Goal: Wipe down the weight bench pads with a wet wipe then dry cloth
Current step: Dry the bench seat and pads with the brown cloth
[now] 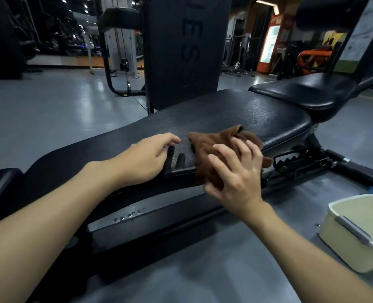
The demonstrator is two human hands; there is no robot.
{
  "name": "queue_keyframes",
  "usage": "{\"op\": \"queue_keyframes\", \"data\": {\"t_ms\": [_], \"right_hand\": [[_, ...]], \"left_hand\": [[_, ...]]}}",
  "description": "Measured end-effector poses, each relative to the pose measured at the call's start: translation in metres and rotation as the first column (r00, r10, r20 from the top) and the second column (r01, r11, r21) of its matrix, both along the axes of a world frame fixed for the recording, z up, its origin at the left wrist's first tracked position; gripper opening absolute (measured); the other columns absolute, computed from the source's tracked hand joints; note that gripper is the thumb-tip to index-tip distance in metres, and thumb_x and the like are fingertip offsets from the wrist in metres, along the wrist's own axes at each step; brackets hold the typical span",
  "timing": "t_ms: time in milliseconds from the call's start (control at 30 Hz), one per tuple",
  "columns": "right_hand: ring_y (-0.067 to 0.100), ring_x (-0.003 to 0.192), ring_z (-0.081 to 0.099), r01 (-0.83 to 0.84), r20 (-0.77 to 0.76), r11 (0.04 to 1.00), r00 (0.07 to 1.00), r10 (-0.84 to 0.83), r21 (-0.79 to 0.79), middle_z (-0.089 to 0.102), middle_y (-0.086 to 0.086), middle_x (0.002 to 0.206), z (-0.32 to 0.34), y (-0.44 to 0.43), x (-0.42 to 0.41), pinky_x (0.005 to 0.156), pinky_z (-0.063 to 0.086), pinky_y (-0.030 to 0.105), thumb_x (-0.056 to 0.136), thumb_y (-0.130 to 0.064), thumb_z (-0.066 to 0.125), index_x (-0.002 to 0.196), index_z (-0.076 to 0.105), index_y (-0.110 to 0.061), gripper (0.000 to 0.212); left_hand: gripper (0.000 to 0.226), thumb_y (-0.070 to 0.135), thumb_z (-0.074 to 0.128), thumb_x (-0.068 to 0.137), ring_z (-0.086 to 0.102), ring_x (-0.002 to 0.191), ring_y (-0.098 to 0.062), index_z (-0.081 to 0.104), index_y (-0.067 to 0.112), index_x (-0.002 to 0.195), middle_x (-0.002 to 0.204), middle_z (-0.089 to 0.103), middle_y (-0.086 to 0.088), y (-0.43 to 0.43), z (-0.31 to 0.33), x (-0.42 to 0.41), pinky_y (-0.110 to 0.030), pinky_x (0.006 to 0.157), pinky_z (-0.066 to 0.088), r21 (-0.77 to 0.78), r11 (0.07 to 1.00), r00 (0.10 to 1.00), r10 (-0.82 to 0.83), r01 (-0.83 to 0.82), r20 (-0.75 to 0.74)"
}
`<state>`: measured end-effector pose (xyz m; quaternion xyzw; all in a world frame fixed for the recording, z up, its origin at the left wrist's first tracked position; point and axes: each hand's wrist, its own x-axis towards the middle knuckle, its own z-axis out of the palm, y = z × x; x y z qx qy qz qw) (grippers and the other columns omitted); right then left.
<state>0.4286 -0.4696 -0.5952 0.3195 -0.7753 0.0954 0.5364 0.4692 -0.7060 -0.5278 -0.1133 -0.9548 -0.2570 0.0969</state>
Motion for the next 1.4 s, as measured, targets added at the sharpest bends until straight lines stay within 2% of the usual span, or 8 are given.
{"op": "queue_keyframes", "data": {"t_ms": [233,533,733,900,1067,1200,1300,1400], "right_hand": [[0.051,0.132,0.034,0.157,0.204,0.881,0.976,-0.071,-0.446,0.059,0.013,0.13,-0.002,-0.017,0.004,0.113,0.018,0.065,0.072,-0.04,0.06,0.108,0.069,-0.014,0.045],[0.044,0.126,0.047,0.064,0.087,0.906,0.996,-0.03,-0.419,0.067,0.009,0.12,0.006,0.027,-0.033,0.115,0.021,0.062,0.084,-0.043,0.06,0.094,0.072,-0.009,0.037],[0.039,0.135,0.036,0.164,0.296,0.742,0.954,0.05,-0.651,0.058,0.005,0.129,0.039,0.082,-0.071,0.115,0.022,0.057,0.089,-0.046,0.05,0.099,0.067,-0.011,0.04],[0.028,0.145,0.021,0.305,0.45,0.587,0.886,0.113,-0.749,0.026,0.006,0.158,0.043,0.063,-0.049,0.116,0.023,0.053,0.083,-0.061,0.041,0.126,0.053,-0.016,0.063],[0.024,0.146,0.01,0.335,0.516,0.643,0.849,0.11,-0.688,0.003,0.008,0.165,0.032,0.058,-0.04,0.119,0.02,0.044,0.08,-0.059,0.052,0.149,0.03,-0.017,0.084],[0.037,0.144,0.018,0.446,0.618,0.627,0.783,0.073,-0.638,0.016,0.01,0.161,0.056,0.078,-0.057,0.119,0.021,0.045,0.083,-0.056,0.053,0.147,0.037,-0.013,0.079],[0.032,0.14,0.023,0.567,0.792,0.651,0.604,0.089,-0.505,0.017,0.007,0.158,0.093,0.104,-0.077,0.115,0.023,0.038,0.089,-0.051,0.058,0.149,0.034,-0.016,0.074],[0.032,0.142,0.018,0.58,0.916,0.778,0.402,-0.016,-0.241,0.005,0.007,0.16,0.115,0.121,-0.076,0.118,0.024,0.046,0.086,-0.058,0.058,0.154,0.02,-0.022,0.086]], "left_hand": [[0.031,0.021,0.033,0.101,0.043,0.12,-0.011,0.053,0.04,0.116,0.122,0.045,0.015,0.019,-0.004,-0.006,-0.047,0.103,0.035,-0.138,0.99,0.999,0.011,-0.019,-0.053],[0.029,0.021,0.038,0.099,0.047,0.115,-0.009,0.052,0.038,0.118,0.12,0.047,0.02,0.063,0.004,-0.029,-0.046,0.103,0.04,-0.125,0.989,0.99,-0.091,0.077,-0.111],[0.018,0.03,0.036,0.097,0.042,0.104,-0.011,0.045,0.038,0.109,0.11,0.043,0.016,0.077,0.007,-0.031,-0.041,0.095,0.038,-0.222,0.975,0.994,-0.025,0.001,-0.105],[0.007,0.036,0.037,0.094,0.042,0.101,-0.014,0.042,0.038,0.099,0.101,0.04,0.017,0.095,0.022,-0.05,-0.04,0.088,0.039,-0.307,0.952,0.997,-0.035,0.011,-0.072],[0.025,0.049,0.043,0.092,0.044,0.111,-0.015,0.045,0.043,0.117,0.117,0.044,0.013,0.122,0.041,-0.089,-0.048,0.097,0.042,-0.292,0.95,0.994,-0.102,0.107,0.032],[0.038,0.053,0.058,0.088,0.059,0.095,-0.015,0.051,0.04,0.123,0.107,0.055,0.01,0.135,0.07,-0.127,-0.031,0.075,0.046,-0.216,0.973,0.983,-0.048,0.087,0.176],[0.059,0.057,0.07,0.079,0.063,0.097,-0.017,0.048,0.036,0.13,0.117,0.054,0.007,0.146,0.088,-0.155,-0.03,0.081,0.05,-0.202,0.976,0.945,-0.01,0.08,0.327],[0.104,0.073,0.075,0.059,0.055,0.121,-0.035,0.024,0.045,0.146,0.153,0.025,-0.008,0.153,0.103,-0.193,-0.046,0.102,0.046,-0.236,0.97,0.87,0.064,0.062,0.489]]}}
